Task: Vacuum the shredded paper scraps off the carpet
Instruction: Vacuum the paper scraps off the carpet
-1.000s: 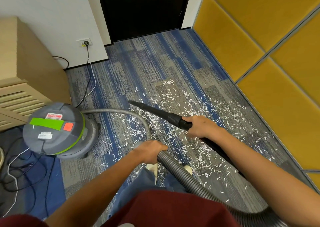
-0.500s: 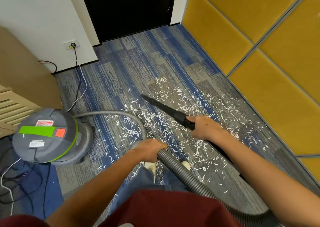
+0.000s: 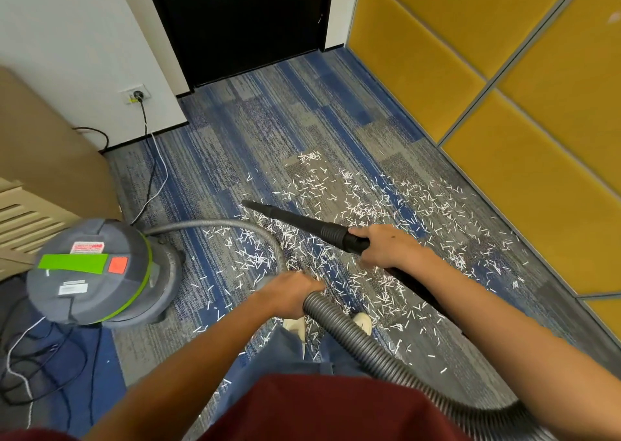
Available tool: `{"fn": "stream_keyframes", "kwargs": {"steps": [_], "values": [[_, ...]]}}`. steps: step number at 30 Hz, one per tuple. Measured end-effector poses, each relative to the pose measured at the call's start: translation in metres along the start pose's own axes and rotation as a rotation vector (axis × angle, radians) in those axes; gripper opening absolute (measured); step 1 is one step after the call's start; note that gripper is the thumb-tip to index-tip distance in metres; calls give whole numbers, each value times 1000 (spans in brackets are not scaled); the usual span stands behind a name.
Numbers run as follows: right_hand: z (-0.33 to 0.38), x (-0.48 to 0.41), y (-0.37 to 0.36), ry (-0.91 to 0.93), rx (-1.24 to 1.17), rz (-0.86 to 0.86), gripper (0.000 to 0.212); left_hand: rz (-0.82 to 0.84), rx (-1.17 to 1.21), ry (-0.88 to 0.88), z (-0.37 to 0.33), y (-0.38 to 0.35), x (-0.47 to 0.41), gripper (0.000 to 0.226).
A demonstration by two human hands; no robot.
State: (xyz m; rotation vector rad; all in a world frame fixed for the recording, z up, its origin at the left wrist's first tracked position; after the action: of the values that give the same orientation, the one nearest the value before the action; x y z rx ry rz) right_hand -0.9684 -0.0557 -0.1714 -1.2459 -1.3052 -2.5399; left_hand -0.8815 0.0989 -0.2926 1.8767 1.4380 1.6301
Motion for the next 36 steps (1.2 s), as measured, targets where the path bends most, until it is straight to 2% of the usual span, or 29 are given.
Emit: {"fn": "stream_keyframes", "kwargs": {"steps": [5, 11, 14, 19, 24, 30, 36], "values": [[-6, 0, 7, -6, -37, 14, 68, 11, 17, 7, -1, -1, 2, 28], [-4, -6, 11, -49, 34, -76, 67, -5, 48, -6, 7, 4, 0, 16], [-6, -14, 18, -79, -20, -136, 62, -37, 40, 22, 22, 13, -4, 21], [9, -32, 35, -22, -61, -197, 66, -71, 28, 81, 50, 28, -4, 23], [31, -54, 29, 6, -37, -158, 50, -77, 0, 124, 74, 36, 9, 23], [47, -60, 8, 55, 51, -115, 57, -46, 13, 178, 77, 27, 8, 27], [50, -56, 1, 78, 85, -88, 60, -86, 24, 148, 60, 30, 0, 28]]}}
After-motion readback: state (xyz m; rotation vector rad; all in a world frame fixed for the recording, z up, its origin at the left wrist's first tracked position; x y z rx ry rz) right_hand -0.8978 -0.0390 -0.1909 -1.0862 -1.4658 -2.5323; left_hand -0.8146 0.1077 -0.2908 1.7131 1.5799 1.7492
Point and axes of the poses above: each hand's wrist, its own x-axis away from the middle knuckle, its own y-axis out of the back of the hand, z = x × y, the point moved 2 cm from there along -x, towards the middle knuckle, and after that the axes turned 10 degrees about y, right-handed, at the moved point
